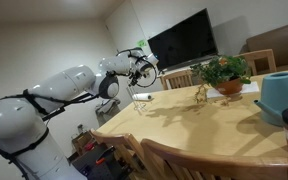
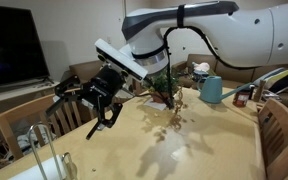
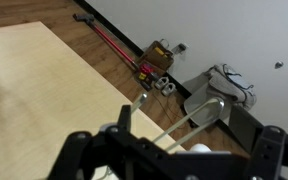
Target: Set the paper towel stand upright on the table
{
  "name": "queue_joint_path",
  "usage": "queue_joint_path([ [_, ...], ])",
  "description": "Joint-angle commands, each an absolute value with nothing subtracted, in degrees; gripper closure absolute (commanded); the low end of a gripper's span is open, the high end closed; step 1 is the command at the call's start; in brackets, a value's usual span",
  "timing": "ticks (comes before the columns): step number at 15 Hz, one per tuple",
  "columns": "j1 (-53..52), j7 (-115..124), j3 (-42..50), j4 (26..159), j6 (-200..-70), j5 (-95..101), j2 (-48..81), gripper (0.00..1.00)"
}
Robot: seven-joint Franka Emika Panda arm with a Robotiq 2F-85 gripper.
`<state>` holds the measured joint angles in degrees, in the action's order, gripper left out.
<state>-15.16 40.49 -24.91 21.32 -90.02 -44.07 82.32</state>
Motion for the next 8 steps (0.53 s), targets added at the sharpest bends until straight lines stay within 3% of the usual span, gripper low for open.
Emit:
queue_joint_path([
  [1,-13.42,36.45,-24.84,22.86,-93.80,-44.74,80.53,0.00],
  [8,-11.42,23.63,-25.85,22.17,-93.09,-46.27,81.65,0.00],
])
